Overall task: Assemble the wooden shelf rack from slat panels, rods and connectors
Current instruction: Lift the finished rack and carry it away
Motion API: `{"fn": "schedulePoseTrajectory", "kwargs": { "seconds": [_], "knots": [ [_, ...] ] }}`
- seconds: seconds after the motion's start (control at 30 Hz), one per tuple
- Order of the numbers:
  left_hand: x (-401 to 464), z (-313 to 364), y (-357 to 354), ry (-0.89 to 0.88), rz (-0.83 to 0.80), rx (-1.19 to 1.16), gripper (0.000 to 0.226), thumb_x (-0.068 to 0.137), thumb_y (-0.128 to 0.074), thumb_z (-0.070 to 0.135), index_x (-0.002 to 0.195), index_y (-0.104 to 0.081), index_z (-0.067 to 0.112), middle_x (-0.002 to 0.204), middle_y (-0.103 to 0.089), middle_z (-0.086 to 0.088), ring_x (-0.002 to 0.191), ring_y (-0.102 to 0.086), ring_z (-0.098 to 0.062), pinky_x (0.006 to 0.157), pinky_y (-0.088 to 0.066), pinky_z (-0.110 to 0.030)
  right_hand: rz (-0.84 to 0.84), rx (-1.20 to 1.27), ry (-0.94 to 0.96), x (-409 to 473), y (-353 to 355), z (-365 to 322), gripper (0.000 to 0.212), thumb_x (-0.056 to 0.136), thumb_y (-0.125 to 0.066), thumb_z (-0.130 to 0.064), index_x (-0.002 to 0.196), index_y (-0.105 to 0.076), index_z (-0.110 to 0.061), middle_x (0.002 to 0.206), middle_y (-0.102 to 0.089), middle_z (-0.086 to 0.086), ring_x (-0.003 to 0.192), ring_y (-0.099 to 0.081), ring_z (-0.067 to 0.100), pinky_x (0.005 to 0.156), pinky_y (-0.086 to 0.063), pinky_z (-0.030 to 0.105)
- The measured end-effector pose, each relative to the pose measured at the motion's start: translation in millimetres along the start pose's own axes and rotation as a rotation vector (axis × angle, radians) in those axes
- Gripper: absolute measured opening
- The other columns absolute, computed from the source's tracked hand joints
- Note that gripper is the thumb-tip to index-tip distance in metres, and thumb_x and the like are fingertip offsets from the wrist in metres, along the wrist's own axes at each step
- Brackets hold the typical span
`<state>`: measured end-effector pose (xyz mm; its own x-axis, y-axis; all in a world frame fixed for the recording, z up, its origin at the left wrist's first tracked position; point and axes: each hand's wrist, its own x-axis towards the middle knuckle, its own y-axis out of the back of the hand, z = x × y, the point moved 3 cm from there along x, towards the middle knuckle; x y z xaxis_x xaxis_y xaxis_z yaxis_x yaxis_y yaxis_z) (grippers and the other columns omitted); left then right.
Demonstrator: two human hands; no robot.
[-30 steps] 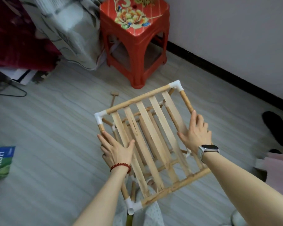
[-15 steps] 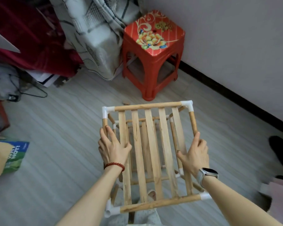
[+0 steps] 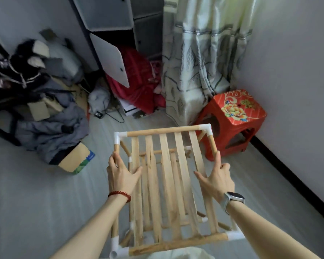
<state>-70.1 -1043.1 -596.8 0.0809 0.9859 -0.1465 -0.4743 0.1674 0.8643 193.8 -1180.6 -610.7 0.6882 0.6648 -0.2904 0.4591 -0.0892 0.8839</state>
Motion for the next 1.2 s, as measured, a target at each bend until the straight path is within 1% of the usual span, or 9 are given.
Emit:
{"fn": "schedulePoseTrajectory", "kwargs": {
  "seconds": [0.2,0.33,0.47,0.6,0.73,0.83,1.03,1.13,1.2],
  "knots": [
    [34,-99,92,0.062,0.137,-0.008,0.069,0.096,-0.050,0.028,0.147,-0.017,-0.004,0.150,-0.024,-0.020,0.125,-0.042,-0.034,0.094,-0.043,-0.037,0.034,-0.057,0.183,-12,-23,-140,0.077,0.081,-0.046,-0.068,0.139,-0.005,-0.039,0.095,-0.032,-0.003,0.064,-0.049,0.022,0.050,-0.036,0.028],
    [52,-182,144,0.159,0.163,0.083,0.071,0.091,-0.043,-0.002,0.151,-0.005,0.009,0.147,-0.024,-0.011,0.116,-0.050,-0.028,0.085,-0.049,-0.033,0.028,-0.098,0.337,-17,-50,-239,0.047,0.093,-0.035,-0.024,0.136,-0.020,-0.038,0.093,-0.037,0.000,0.059,-0.046,0.026,0.054,-0.038,0.032],
    [39,-260,188,0.288,0.288,0.105,0.071,0.090,-0.043,-0.006,0.151,-0.011,0.009,0.138,-0.038,-0.014,0.101,-0.057,-0.027,0.071,-0.051,-0.031,-0.025,-0.182,0.546,-36,-85,-332,0.053,0.093,-0.031,-0.013,0.139,-0.018,-0.036,0.090,-0.037,0.001,0.054,-0.042,0.023,0.048,-0.030,0.030],
    [13,-336,235,0.457,0.451,0.055,0.083,0.085,-0.050,-0.009,0.151,-0.006,0.015,0.128,-0.044,-0.016,0.089,-0.059,-0.029,0.064,-0.049,-0.032,-0.135,-0.211,0.827,-71,-132,-440,0.077,0.091,-0.036,-0.011,0.140,0.006,-0.053,0.087,-0.042,0.003,0.053,-0.045,0.022,0.047,-0.029,0.029],
    [-16,-396,276,0.633,0.555,0.029,0.083,0.085,-0.046,-0.010,0.151,-0.001,0.017,0.126,-0.045,-0.015,0.096,-0.056,-0.030,0.070,-0.045,-0.031,-0.231,-0.224,1.035,-113,-180,-529,0.081,0.090,-0.038,-0.012,0.140,0.008,-0.056,0.086,-0.044,0.004,0.055,-0.047,0.025,0.049,-0.030,0.030],
    [-41,-434,306,0.774,0.636,-0.028,0.077,0.088,-0.045,-0.004,0.151,-0.005,0.017,0.131,-0.041,-0.017,0.098,-0.055,-0.033,0.080,-0.047,-0.037,-0.300,-0.252,1.203,-150,-220,-596,0.080,0.090,-0.039,-0.014,0.140,0.008,-0.055,0.098,-0.053,0.011,0.071,-0.058,0.032,0.056,-0.037,0.032],
    [-94,-510,351,1.024,0.844,-0.068,0.065,0.091,-0.043,0.000,0.150,-0.021,0.017,0.138,-0.037,-0.016,0.096,-0.054,-0.030,0.080,-0.050,-0.040,-0.324,-0.378,1.586,-247,-296,-717,0.072,0.095,-0.042,-0.023,0.149,0.003,-0.036,0.119,-0.057,0.016,0.097,-0.061,0.033,0.075,-0.047,0.038],
    [-126,-533,366,1.205,0.992,-0.174,0.046,0.096,-0.037,0.004,0.140,-0.035,0.016,0.128,-0.048,-0.013,0.083,-0.055,-0.023,0.070,-0.051,-0.038,-0.406,-0.351,1.725,-305,-319,-758,0.078,0.092,-0.044,-0.020,0.148,0.006,-0.038,0.105,-0.057,0.014,0.086,-0.060,0.035,0.069,-0.044,0.037],
    [-155,-545,372,1.302,1.040,-0.155,0.051,0.093,-0.039,-0.003,0.142,-0.033,0.011,0.130,-0.045,-0.017,0.082,-0.056,-0.029,0.071,-0.053,-0.044,-0.486,-0.328,1.818,-351,-332,-777,0.080,0.091,-0.047,-0.015,0.150,0.003,-0.035,0.095,-0.056,0.013,0.073,-0.058,0.033,0.062,-0.041,0.033]
  ]
}}
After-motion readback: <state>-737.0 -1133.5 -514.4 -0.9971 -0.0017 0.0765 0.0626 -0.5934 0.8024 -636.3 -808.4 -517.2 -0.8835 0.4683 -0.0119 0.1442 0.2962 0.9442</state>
